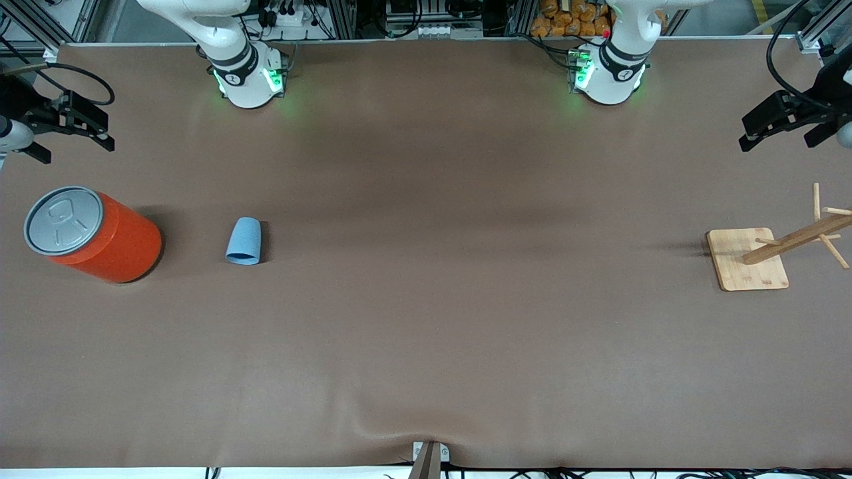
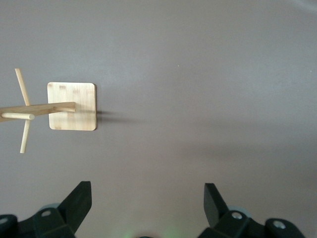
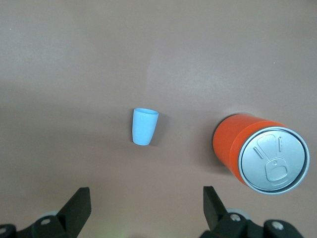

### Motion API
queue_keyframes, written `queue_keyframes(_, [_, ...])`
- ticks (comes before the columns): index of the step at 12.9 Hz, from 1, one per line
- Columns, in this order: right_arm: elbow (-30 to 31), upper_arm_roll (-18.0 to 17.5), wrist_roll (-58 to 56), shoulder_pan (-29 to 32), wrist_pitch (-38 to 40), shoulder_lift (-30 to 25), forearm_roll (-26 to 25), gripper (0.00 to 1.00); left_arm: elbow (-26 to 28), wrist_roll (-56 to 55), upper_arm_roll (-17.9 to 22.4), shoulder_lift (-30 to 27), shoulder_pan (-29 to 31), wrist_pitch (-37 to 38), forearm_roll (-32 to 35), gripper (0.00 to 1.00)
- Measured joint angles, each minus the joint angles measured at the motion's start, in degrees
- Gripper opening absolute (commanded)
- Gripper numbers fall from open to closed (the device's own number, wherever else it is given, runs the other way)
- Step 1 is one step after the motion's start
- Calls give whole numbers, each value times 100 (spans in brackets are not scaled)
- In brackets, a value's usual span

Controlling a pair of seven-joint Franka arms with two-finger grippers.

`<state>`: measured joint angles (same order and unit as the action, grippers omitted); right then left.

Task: Flip cup
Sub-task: 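Move the right gripper down toward the blue cup lying on its side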

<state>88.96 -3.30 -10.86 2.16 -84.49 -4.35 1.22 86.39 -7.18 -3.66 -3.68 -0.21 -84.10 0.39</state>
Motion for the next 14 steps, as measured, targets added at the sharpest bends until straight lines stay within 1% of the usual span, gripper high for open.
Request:
queue_keyframes(6, [0,2,0,0,0,11,0,100,0,1,78,7,31,-3,0,100])
queue_keyframes(8, [12,0,0,-1,25,99,0,100,1,3,79,28,23,-4,0,100])
queue_keyframes(9, [41,-4,-1,-2,55,254,0,100,5,4,72,38,14,-4,0,100])
queue_keyframes(12, [56,-3,-2,-3,30,991,2,100,52,4,-45,52,-14,183,0,100])
queue_keyframes(14, [54,-10,-8,-22,-140,1366,3,100,76,1,-124,54,-33,254,0,100])
